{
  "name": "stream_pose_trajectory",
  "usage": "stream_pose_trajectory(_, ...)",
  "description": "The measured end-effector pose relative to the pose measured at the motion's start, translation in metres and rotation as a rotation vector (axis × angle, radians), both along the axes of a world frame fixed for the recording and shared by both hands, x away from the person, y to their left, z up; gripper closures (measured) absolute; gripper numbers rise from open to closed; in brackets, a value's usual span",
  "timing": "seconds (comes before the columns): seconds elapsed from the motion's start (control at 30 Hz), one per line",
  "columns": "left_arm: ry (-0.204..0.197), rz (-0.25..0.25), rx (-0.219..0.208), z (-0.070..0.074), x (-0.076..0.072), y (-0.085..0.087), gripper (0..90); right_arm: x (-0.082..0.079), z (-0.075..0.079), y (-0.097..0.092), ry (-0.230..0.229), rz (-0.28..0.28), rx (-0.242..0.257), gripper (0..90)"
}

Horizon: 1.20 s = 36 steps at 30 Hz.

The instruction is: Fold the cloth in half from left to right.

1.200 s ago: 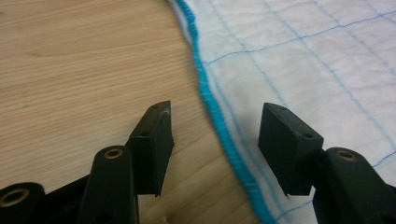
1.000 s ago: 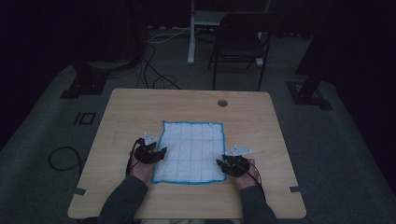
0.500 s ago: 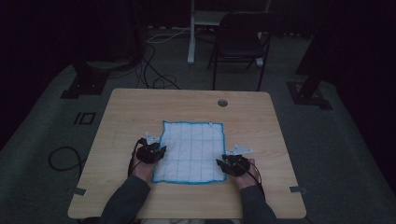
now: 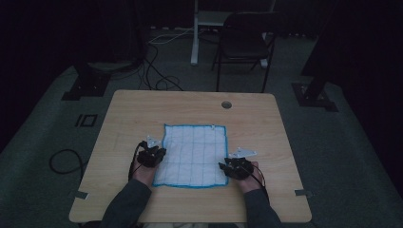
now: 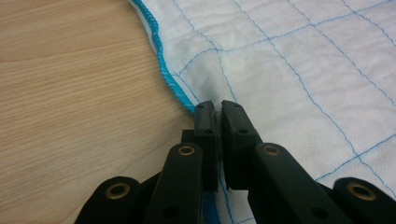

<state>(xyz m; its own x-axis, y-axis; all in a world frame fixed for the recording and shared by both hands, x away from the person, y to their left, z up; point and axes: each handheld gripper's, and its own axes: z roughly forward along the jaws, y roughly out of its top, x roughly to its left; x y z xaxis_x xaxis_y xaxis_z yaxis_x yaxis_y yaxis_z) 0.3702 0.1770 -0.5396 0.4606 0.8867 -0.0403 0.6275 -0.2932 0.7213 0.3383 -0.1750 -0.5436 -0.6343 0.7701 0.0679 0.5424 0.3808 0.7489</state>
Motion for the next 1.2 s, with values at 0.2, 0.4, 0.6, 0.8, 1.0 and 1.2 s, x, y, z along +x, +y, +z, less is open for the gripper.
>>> stream_pose_trajectory(0.2, 0.010, -0.001, -0.006, 0.001, 0.000, 0.010, 87.2, 0.000, 0.000, -0.001, -0.002, -0.007, 0.002, 62.1)
stream_pose_trajectory(0.4, 0.007, -0.001, -0.041, -0.001, -0.001, 0.014, 87.7, 0.001, 0.000, -0.001, 0.000, -0.010, -0.002, 61.9)
stream_pose_trajectory(0.6, -0.002, -0.003, -0.049, 0.003, -0.002, 0.013, 87.8, 0.001, -0.001, -0.001, -0.001, -0.010, -0.010, 61.6)
stream_pose_trajectory(0.8, -0.019, -0.004, -0.072, 0.010, -0.002, 0.012, 87.8, 0.001, -0.001, -0.001, -0.005, -0.012, -0.014, 61.2)
stream_pose_trajectory(1.0, -0.039, -0.020, -0.104, 0.020, -0.002, 0.008, 87.8, 0.002, -0.001, -0.002, -0.007, -0.018, -0.016, 61.5)
stream_pose_trajectory(1.2, -0.052, -0.035, -0.124, 0.029, -0.002, 0.005, 87.7, 0.002, -0.001, -0.002, -0.006, -0.020, -0.015, 61.9)
